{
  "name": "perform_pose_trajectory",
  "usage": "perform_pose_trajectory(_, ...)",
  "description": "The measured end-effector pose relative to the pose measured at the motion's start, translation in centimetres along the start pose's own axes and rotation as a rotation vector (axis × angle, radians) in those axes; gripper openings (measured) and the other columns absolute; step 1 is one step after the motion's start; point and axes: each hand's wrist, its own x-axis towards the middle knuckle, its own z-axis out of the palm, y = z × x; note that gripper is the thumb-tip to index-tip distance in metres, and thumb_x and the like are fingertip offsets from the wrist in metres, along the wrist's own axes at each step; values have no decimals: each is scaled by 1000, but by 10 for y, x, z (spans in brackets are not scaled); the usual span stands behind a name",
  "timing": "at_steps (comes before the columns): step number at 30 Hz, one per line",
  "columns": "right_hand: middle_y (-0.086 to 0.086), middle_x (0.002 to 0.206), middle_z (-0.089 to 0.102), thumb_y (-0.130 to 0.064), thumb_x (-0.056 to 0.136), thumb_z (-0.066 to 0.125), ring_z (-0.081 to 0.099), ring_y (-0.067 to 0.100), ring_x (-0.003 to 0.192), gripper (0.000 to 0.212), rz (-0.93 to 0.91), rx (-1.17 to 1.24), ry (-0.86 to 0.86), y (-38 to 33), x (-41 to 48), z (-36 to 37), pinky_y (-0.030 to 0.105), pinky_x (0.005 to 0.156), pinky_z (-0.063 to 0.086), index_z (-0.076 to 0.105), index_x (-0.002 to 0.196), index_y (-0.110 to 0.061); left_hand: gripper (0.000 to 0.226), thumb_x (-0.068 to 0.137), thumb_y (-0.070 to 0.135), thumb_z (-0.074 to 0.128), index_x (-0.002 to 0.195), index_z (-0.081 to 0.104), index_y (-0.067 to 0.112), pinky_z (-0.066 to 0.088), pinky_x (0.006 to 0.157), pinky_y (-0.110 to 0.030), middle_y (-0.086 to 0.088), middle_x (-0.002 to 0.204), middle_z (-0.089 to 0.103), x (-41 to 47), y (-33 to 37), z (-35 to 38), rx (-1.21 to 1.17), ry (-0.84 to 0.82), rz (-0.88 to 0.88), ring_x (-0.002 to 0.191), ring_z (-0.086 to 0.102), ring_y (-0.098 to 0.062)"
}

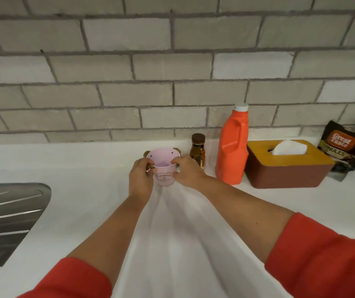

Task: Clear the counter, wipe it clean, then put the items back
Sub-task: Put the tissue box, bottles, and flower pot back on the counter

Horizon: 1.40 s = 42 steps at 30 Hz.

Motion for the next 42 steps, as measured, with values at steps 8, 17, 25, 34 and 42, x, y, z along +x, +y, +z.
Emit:
perform_pose_trajectory(8,10,145,32,-13,87,58,34,26,134,57,-16,-25,4,-4,12,12,33,107,35,38,140,-9,17,85,-7,55,99,60,1,35,78,-16,-12,111,60,16,-8,0,-17,-10,-12,89,53,-15)
perform_pose_trajectory(17,4,158,-2,-16,88,60,11,25,145,87,-2,-150,-51,1,13,21,37,114,28,0,151,-13,17,90,0,53,104,58,7,35,79,-23,-7,111,61,22,-10,3,26,-17,-45,91,50,-17)
perform_pose_trajectory(25,9,157,-6,-13,85,63,7,29,145,93,1,-165,-46,-2,9,16,40,113,31,-3,151,-19,55,87,-2,50,138,41,17,37,103,-37,-7,143,42,17,-13,3,123,-62,59,129,40,-29)
perform_pose_trajectory(34,12,136,41,-13,88,57,46,29,123,68,-79,-88,-46,-1,-14,-18,37,95,45,23,147,-17,48,85,-6,46,131,45,9,34,92,-25,-15,134,37,4,25,-3,69,152,70,121,40,-30)
perform_pose_trajectory(42,11,113,65,-10,88,57,58,23,101,30,-76,-79,-80,22,-52,-52,21,77,38,63,117,-7,31,87,-2,47,116,53,5,35,79,-17,-11,118,48,-25,76,16,-5,81,194,102,47,-19)
